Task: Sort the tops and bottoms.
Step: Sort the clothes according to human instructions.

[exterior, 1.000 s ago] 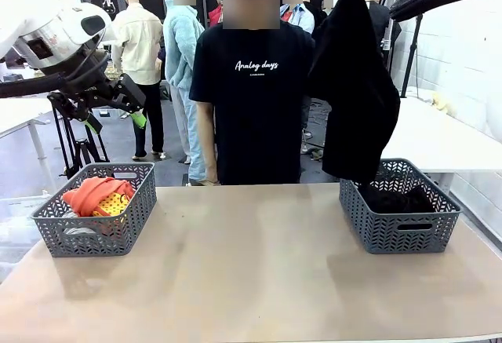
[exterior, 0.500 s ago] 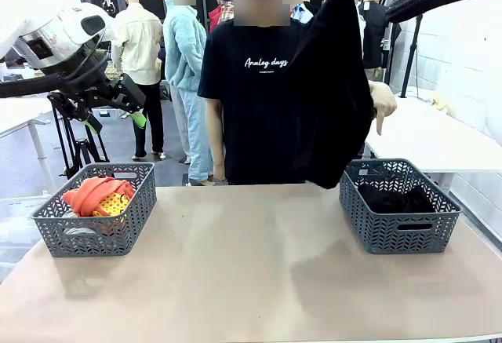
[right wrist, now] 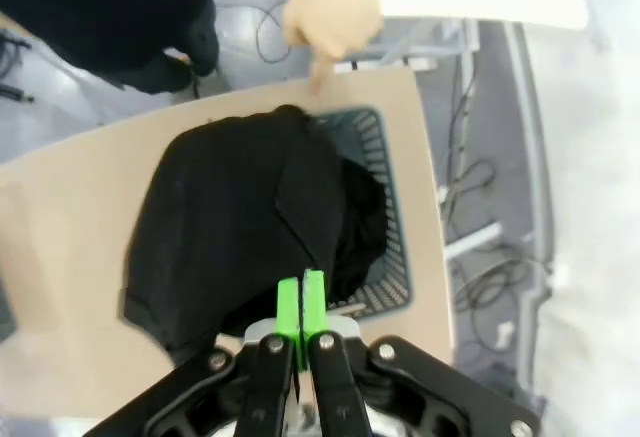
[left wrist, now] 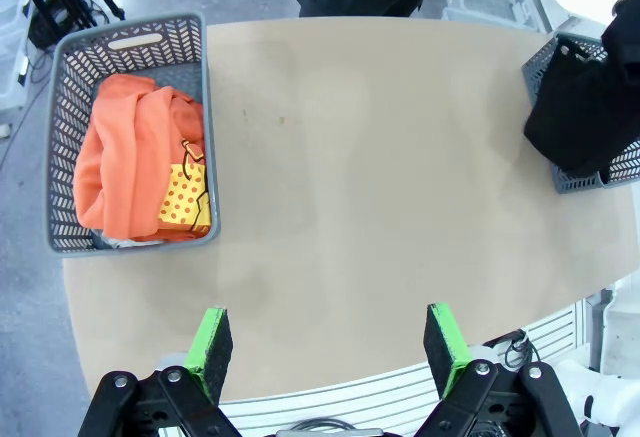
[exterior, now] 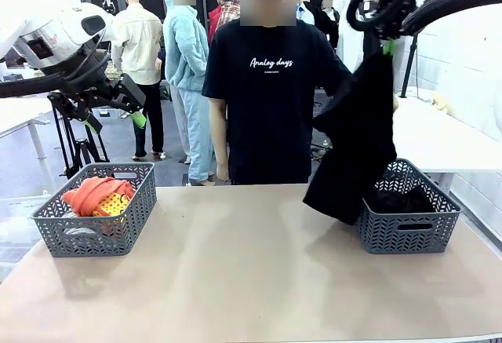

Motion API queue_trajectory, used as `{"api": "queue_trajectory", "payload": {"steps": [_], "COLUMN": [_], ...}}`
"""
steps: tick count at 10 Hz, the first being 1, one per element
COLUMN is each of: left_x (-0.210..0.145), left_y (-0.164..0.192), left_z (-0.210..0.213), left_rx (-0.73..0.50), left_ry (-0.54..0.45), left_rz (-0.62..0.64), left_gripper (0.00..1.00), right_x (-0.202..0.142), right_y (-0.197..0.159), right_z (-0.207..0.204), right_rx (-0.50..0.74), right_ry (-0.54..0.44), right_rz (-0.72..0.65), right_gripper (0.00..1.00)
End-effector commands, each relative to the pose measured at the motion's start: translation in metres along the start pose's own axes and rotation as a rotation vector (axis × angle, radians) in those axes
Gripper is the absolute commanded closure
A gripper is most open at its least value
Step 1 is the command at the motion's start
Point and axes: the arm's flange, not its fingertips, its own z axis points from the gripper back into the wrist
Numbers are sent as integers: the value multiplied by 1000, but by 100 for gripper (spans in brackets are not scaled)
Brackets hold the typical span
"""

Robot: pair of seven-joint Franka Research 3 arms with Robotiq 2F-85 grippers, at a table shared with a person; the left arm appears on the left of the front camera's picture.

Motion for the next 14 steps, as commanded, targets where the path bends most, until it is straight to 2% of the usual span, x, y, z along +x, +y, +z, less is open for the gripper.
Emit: {"api": "queue_trajectory", "payload": {"steps": [1, 4, 10, 12, 14], "left_x": [0, 0, 0, 0, 0], "left_y": [2, 2, 2, 2, 2], "left_z": [1, 1, 1, 1, 1], "left_rx": [-7, -7, -7, -7, -7], "left_ry": [0, 0, 0, 0, 0], "left_rz": [-4, -4, -4, -4, -4], "left_gripper": [0, 0, 0, 0, 0], "right_x": [-14, 0, 19, 20, 6], "right_y": [-12, -24, -68, -61, -42], "right_z": [33, 71, 98, 72, 0], "right_rx": [69, 155, 87, 52, 75], "right_ry": [-64, -159, -181, -114, 43], "right_rz": [-67, -131, -246, -237, -202], "right_gripper": [100, 100, 100, 100, 100]}}
